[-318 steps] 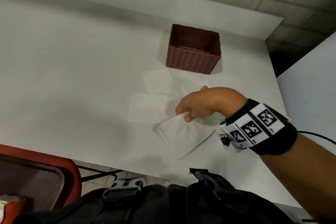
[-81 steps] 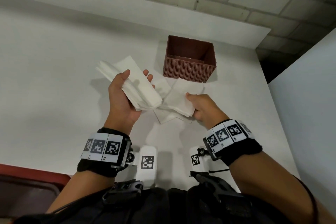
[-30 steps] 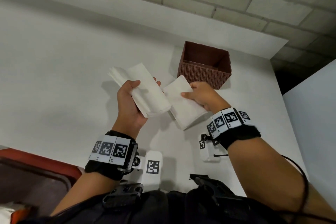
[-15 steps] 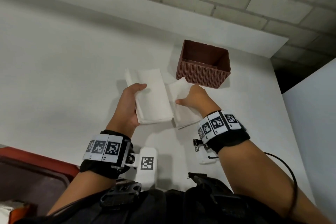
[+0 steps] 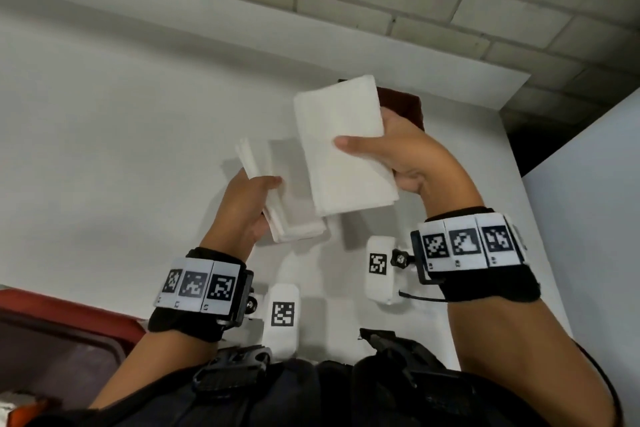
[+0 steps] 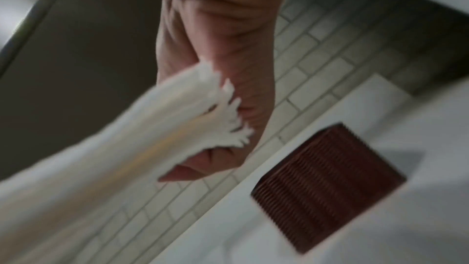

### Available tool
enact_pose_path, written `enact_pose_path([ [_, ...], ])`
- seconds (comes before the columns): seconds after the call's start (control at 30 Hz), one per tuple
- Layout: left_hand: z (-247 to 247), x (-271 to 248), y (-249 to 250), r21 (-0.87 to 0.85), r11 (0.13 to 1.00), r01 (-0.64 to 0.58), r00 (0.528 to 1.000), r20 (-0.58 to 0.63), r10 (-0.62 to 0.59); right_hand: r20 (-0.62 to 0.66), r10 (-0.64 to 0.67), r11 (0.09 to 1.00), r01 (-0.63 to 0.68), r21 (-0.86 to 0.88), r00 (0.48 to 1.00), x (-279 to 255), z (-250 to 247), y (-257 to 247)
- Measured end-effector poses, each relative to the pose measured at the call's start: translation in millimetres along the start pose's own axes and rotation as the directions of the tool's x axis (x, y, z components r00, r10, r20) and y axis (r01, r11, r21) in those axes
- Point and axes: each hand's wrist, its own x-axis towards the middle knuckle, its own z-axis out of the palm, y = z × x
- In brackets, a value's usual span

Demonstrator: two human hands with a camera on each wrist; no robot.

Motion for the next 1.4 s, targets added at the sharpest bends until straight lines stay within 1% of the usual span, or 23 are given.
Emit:
enact_pose_path([
  [0.03, 6, -3, 0, 0.012, 1.0, 0.013, 0.998, 0.068, -0.014, 0.027, 0.005, 0.999, -0.006, 0.036, 1.0, -2, 7, 2],
  [0.1, 19, -10, -1, -0.005, 0.999, 0.039, 0.988, 0.15, -0.038, 0.011, 0.031, 1.0, -0.031, -0.005, 0.999, -6, 24, 12],
  [0.2, 30, -16, -2, -0.083, 0.994, 0.068, 0.992, 0.116, -0.058, -0.084, 0.016, 0.991, -0.027, -0.133, 0.996, -9, 34, 28],
  [0.27, 30, -16, -2, -0.139, 0.987, 0.079, 0.994, 0.088, -0.067, -0.086, -0.017, 0.983, 0.001, -0.183, 0.996, -11, 31, 30],
  [0.37, 32, -16, 0, -0.215, 0.971, 0.101, 0.99, 0.121, -0.076, -0.062, -0.084, 0.959, 0.063, -0.277, 0.995, -14, 28, 26],
  [0.43, 35, -17, -1, -0.201, 0.97, 0.137, 0.98, 0.172, -0.103, -0.061, -0.124, 0.911, 0.09, -0.402, 0.99, -16, 31, 24],
  [0.5, 38, -15, -9, -0.128, 0.984, 0.123, 0.984, 0.147, -0.103, -0.076, -0.153, 0.857, 0.094, -0.506, 0.985, -17, 35, 25],
  [0.57, 39, -14, -16, -0.082, 0.993, 0.088, 0.996, 0.027, -0.086, -0.124, -0.153, 0.861, 0.07, -0.504, 0.981, -19, 38, 28],
  [0.63, 38, -13, -18, -0.127, 0.99, 0.062, 0.997, -0.03, -0.066, -0.216, -0.074, 0.921, -0.017, -0.39, 0.974, -21, 36, 32],
  [0.67, 38, -12, -17, -0.174, 0.984, 0.045, 0.999, -0.02, -0.05, -0.242, 0.021, 0.956, -0.09, -0.278, 0.97, -23, 34, 33],
  [0.7, 38, -12, -15, -0.235, 0.971, 0.03, 1.0, 0.004, -0.03, -0.228, 0.139, 0.976, -0.172, -0.133, 0.964, -26, 32, 35],
  [0.73, 39, -14, -12, -0.298, 0.955, 0.013, 0.999, 0.032, -0.004, -0.163, 0.253, 0.967, -0.253, 0.02, 0.954, -28, 31, 38],
  [0.77, 41, -16, -10, -0.346, 0.938, 0.0, 0.999, 0.05, 0.018, -0.06, 0.325, 0.934, -0.31, 0.176, 0.944, -30, 30, 41],
  [0.8, 43, -16, -11, -0.369, 0.93, -0.012, 0.998, 0.051, 0.033, 0.041, 0.344, 0.881, -0.338, 0.331, 0.938, -32, 30, 44],
  [0.87, 51, -17, -18, -0.362, 0.932, -0.023, 0.999, 0.027, 0.035, 0.108, 0.316, 0.761, -0.32, 0.564, 0.942, -33, 31, 51],
  [0.9, 54, -18, -22, -0.339, 0.941, -0.025, 0.999, 0.025, 0.036, 0.093, 0.308, 0.718, -0.296, 0.63, 0.947, -33, 32, 55],
  [0.97, 54, -16, -25, -0.253, 0.966, -0.058, 0.998, 0.001, 0.061, 0.04, 0.322, 0.694, -0.264, 0.67, 0.946, -33, 26, 59],
  [1.03, 45, -11, -21, -0.162, 0.983, -0.082, 0.996, -0.032, 0.078, -0.003, 0.362, 0.71, -0.274, 0.648, 0.932, -35, 14, 63],
  [1.1, 35, -6, -13, -0.058, 0.997, -0.049, 0.998, -0.042, 0.046, 0.003, 0.403, 0.724, -0.32, 0.611, 0.915, -39, -1, 68],
  [1.17, 27, -2, -7, 0.116, 0.993, -0.01, 1.0, 0.024, 0.008, 0.001, 0.425, 0.749, -0.353, 0.56, 0.905, -42, -11, 71],
  [1.27, 25, -5, -9, 0.428, 0.902, -0.059, 0.989, 0.148, -0.006, -0.133, 0.389, 0.816, -0.274, 0.509, 0.911, -41, -15, 81],
  [1.33, 27, -8, -17, 0.528, 0.832, -0.169, 0.978, 0.197, 0.074, -0.265, 0.344, 0.86, -0.189, 0.473, 0.901, -39, -12, 88],
  [1.4, 28, -9, -27, 0.583, 0.762, -0.281, 0.956, 0.239, 0.17, -0.327, 0.278, 0.896, -0.121, 0.428, 0.903, -40, -8, 95],
])
